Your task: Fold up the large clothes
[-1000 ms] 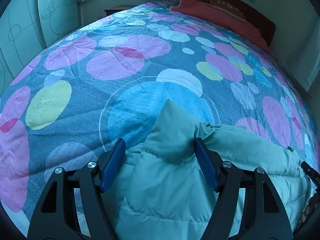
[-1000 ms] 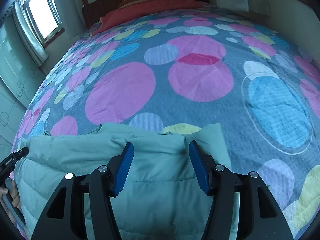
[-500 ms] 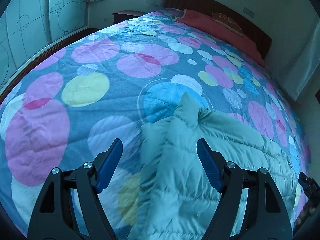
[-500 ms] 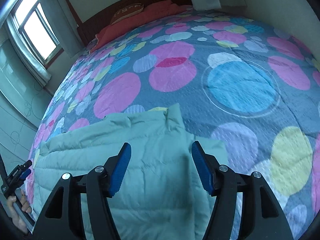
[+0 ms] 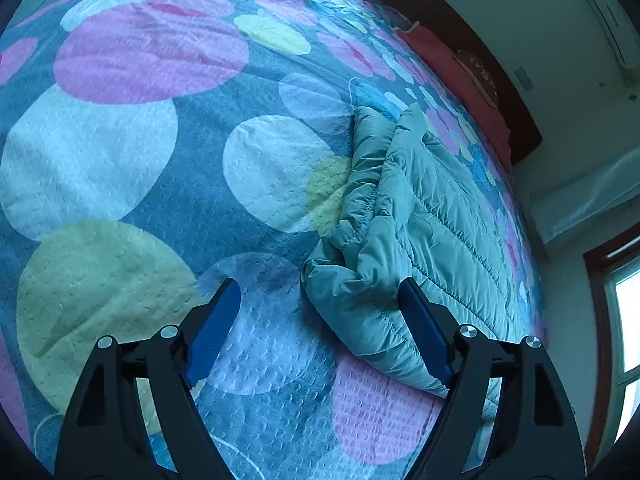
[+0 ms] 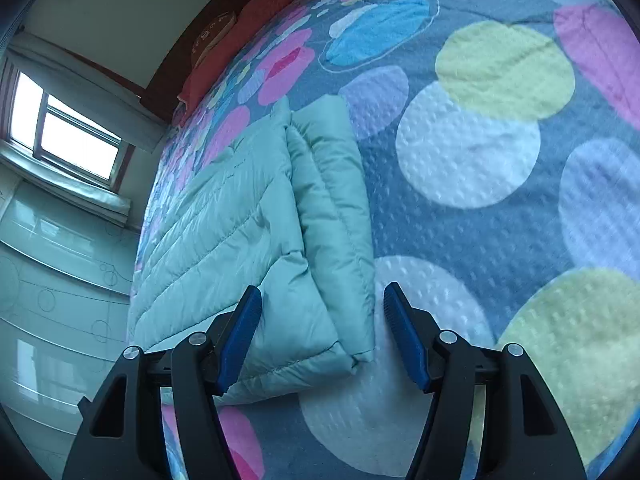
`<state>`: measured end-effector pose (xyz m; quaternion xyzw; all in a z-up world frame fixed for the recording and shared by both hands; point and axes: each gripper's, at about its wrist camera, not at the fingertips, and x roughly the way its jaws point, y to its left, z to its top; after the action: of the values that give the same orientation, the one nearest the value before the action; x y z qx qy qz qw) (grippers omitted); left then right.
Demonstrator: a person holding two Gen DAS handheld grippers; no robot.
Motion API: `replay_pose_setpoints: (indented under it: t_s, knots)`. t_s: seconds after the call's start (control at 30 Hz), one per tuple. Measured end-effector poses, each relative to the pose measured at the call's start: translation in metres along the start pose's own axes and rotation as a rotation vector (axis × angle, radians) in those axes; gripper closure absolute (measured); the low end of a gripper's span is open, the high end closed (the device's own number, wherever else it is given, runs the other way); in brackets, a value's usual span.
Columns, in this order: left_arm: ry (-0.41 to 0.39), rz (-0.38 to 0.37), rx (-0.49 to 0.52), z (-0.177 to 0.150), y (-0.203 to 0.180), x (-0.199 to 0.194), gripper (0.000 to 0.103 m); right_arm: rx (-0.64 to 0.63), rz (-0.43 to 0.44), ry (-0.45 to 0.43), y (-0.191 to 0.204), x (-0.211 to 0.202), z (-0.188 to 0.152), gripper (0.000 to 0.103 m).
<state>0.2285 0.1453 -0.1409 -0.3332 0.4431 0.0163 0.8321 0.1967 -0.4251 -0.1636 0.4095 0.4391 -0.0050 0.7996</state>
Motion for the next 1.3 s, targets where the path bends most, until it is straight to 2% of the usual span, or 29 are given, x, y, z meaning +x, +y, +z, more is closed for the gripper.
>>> replay_pose_setpoints:
  t_s: [0.1,0.13,0.17,0.2,0.27,0.37,0.53,1.3]
  knots:
    - [-0.011,-0.019,-0.04,0.0,-0.005,0.009,0.023,0.001,0.015,-0.031,0.004,0.003,-0.004,0.041]
    - [-0.02,-0.006,-0.046,0.0,-0.008,0.012,0.028,-0.002,0.012,-0.033,0.006,0.006,-0.005,0.048]
    - [-0.031,0.005,-0.042,0.0,-0.011,0.014,0.041,-0.006,0.002,-0.035,0.007,0.008,-0.006,0.051]
    - [-0.029,0.002,-0.036,0.0,-0.013,0.016,0.049,-0.009,0.001,-0.037,0.007,0.01,-0.008,0.058]
    - [-0.008,-0.044,-0.045,-0.001,-0.015,0.021,0.077,-0.005,0.017,-0.034,0.007,0.013,-0.01,0.067]
    - [-0.023,-0.057,-0.03,-0.006,-0.019,0.015,0.09,0.0,0.038,-0.045,0.006,0.011,-0.012,0.077]
    - [-0.037,-0.057,-0.006,-0.009,-0.024,0.001,0.094,-0.011,0.047,-0.06,0.006,0.001,-0.016,0.083]
    - [-0.02,0.0,0.011,-0.055,0.006,-0.051,0.094,-0.028,0.04,-0.034,-0.003,-0.031,-0.057,0.083]
